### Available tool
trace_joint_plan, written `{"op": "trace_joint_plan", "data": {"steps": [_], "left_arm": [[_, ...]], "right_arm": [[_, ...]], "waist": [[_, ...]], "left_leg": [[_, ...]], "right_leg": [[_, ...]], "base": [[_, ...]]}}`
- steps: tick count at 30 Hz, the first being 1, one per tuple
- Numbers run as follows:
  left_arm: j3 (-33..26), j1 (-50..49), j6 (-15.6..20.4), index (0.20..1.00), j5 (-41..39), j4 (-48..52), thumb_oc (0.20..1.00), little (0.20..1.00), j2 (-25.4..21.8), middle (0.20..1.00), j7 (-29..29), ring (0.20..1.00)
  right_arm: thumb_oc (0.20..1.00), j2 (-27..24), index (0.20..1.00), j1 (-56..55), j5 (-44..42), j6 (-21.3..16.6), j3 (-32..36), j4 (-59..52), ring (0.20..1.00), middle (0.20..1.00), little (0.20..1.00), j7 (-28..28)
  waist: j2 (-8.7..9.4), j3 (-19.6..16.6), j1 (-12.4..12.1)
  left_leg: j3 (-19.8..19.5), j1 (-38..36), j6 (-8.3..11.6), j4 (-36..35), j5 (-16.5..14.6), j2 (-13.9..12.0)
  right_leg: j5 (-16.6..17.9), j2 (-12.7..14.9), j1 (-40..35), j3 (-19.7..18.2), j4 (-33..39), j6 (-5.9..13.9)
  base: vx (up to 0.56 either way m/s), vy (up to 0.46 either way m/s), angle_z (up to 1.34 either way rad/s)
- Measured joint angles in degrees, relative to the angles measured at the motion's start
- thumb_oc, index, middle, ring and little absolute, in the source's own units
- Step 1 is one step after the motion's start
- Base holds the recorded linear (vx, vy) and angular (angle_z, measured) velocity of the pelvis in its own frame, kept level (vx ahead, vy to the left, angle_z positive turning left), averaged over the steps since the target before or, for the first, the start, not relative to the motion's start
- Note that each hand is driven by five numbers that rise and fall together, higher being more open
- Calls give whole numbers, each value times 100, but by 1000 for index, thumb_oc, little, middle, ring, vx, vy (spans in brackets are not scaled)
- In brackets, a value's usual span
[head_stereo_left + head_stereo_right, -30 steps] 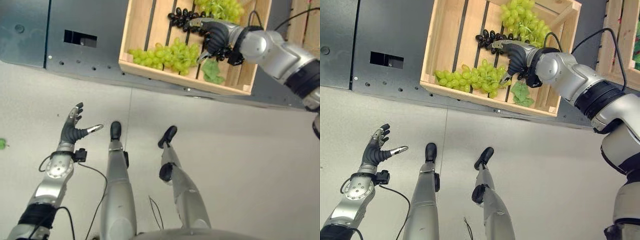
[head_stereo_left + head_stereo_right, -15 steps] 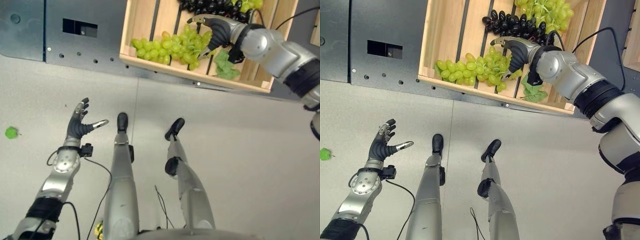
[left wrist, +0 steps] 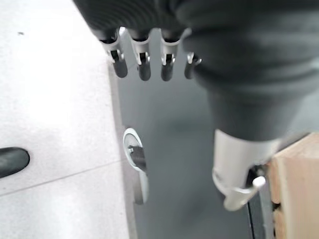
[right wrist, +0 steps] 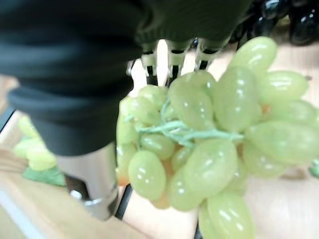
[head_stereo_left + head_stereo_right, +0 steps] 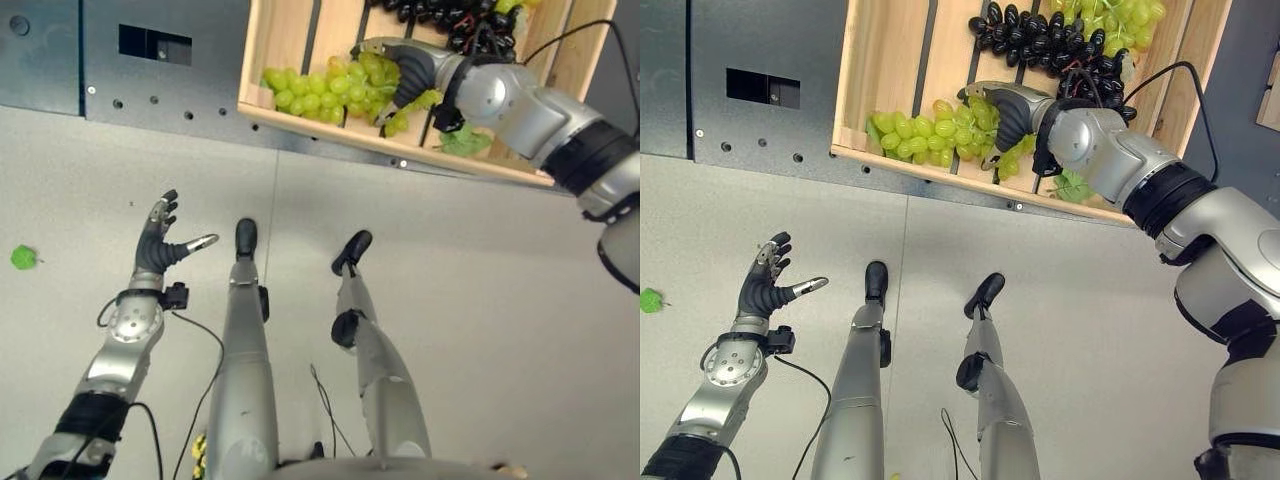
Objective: Pick up the fruits from the basket on one side to the basket on the other side
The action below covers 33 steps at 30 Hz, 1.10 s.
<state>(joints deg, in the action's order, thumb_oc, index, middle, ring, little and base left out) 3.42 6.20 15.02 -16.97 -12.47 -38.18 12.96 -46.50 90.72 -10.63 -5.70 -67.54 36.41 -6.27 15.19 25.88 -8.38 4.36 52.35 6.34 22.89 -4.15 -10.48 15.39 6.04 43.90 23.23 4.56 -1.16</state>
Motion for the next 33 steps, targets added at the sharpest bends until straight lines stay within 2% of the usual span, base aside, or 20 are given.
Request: {"op": "trace_joint_plan", "data": {"steps": [6, 11, 12, 13, 14, 25, 33], "left_arm": [[1, 1, -1, 1000, 5, -1, 1000, 1000, -5, 1000, 6, 1000], [-3, -1, -8, 1000, 6, -26, 1000, 1000, -9, 1000, 81, 1000], [-3, -2, -15, 1000, 6, -56, 1000, 1000, -2, 1000, 116, 1000], [-3, 4, -23, 1000, 7, -71, 1000, 1000, 4, 1000, 124, 1000], [-7, 10, -31, 1000, 8, -84, 1000, 1000, 21, 1000, 137, 1000], [-9, 23, -81, 1000, 13, -95, 1000, 1000, 168, 1000, 301, 1000], [-11, 22, -132, 1000, 44, -110, 1000, 1000, 171, 1000, 389, 1000]], "right_arm": [[1000, 132, 1000, -17, 290, 73, 0, 65, 1000, 1000, 1000, -46], [1000, 467, 1000, 90, 926, 117, 11, 456, 1000, 1000, 1000, 63], [495, 617, 495, 159, 1131, 175, 11, 491, 495, 495, 495, 74], [423, 697, 423, 214, 1233, 229, 9, 494, 423, 423, 423, 75], [200, 798, 200, 297, 1370, 278, 14, 529, 200, 200, 200, 74], [200, 1281, 200, 383, 1933, 416, 194, 1097, 200, 200, 200, 245], [200, 1378, 200, 383, 2121, 486, 379, 1121, 200, 200, 200, 317]], "waist": [[1, 0, 6], [5, -3, 56], [11, -8, 126], [12, -9, 165], [13, -9, 218], [17, -13, 287], [30, -22, 312]], "left_leg": [[-39, 32, 0, 55, 1, 0], [-49, 50, 0, 65, 1, 1], [-50, 66, 0, 72, 0, 1], [-50, 78, 0, 80, 0, -1], [-51, 97, 0, 90, 0, -4], [-65, 145, 1, 162, -2, -30], [-70, 245, 4, 227, -4, -61]], "right_leg": [[0, 4, 0, 2, -34, 0], [0, 3, 4, 4, -34, 1], [0, 3, 12, 4, -37, 1], [0, 2, 21, 4, -37, 1], [0, -2, 36, 4, -37, 1], [4, -30, 58, -6, -45, -2], [36, -65, 127, -24, -37, -11]], "base": [[0, 0, 0], [0, 0, 0], [0, 0, 0], [0, 0, 0], [0, 0, 0], [0, 0, 0], [0, 0, 0]]}}
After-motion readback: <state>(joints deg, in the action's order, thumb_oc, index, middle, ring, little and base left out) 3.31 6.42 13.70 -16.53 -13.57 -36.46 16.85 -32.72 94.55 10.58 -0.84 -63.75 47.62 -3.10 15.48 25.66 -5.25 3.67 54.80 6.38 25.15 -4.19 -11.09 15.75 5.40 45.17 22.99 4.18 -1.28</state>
